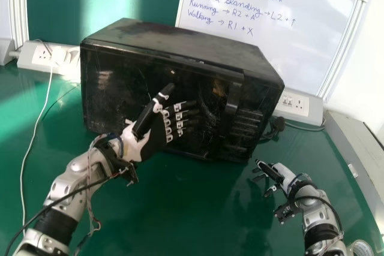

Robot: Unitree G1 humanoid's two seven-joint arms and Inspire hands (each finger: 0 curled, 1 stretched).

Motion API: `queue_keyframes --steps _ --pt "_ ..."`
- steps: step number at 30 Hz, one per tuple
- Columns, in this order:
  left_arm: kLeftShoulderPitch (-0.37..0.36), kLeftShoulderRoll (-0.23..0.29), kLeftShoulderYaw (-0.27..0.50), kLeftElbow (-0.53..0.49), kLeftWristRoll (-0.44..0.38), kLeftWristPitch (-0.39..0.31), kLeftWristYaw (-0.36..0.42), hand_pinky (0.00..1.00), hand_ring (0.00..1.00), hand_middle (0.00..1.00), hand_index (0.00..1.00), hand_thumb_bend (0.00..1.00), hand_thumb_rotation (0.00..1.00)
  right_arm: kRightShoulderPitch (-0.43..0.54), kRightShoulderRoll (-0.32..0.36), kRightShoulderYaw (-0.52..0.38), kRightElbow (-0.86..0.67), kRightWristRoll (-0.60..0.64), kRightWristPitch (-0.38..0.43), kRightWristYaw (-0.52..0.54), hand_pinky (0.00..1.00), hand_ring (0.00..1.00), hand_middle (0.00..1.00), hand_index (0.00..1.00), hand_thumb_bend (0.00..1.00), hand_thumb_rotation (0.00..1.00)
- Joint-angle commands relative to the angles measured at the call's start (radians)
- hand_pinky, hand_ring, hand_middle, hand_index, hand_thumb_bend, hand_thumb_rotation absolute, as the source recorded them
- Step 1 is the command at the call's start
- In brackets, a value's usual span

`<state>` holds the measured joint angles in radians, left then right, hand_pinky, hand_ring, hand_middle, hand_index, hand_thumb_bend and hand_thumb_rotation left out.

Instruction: Open the door of oven

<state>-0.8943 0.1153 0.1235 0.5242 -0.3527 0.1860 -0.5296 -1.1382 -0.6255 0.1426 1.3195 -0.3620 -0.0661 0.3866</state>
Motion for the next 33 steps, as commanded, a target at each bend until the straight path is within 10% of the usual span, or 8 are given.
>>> queue_keyframes --steps 1,33 --pt "-0.033 -0.008 -0.007 0.044 0.013 -0.025 -0.008 0.78 1.00 1.00 1.00 1.00 0.96 0.045 0.022 0.009 0.026 -0.005 0.021 0.022 0.31 0.46 0.61 0.73 0.57 0.86" --pt "-0.288 -0.068 0.016 0.514 0.111 -0.223 0.034 0.83 0.99 1.00 1.00 1.00 0.99 0.049 0.019 -0.009 0.024 0.018 0.015 0.042 0.32 0.45 0.61 0.74 0.62 0.85"
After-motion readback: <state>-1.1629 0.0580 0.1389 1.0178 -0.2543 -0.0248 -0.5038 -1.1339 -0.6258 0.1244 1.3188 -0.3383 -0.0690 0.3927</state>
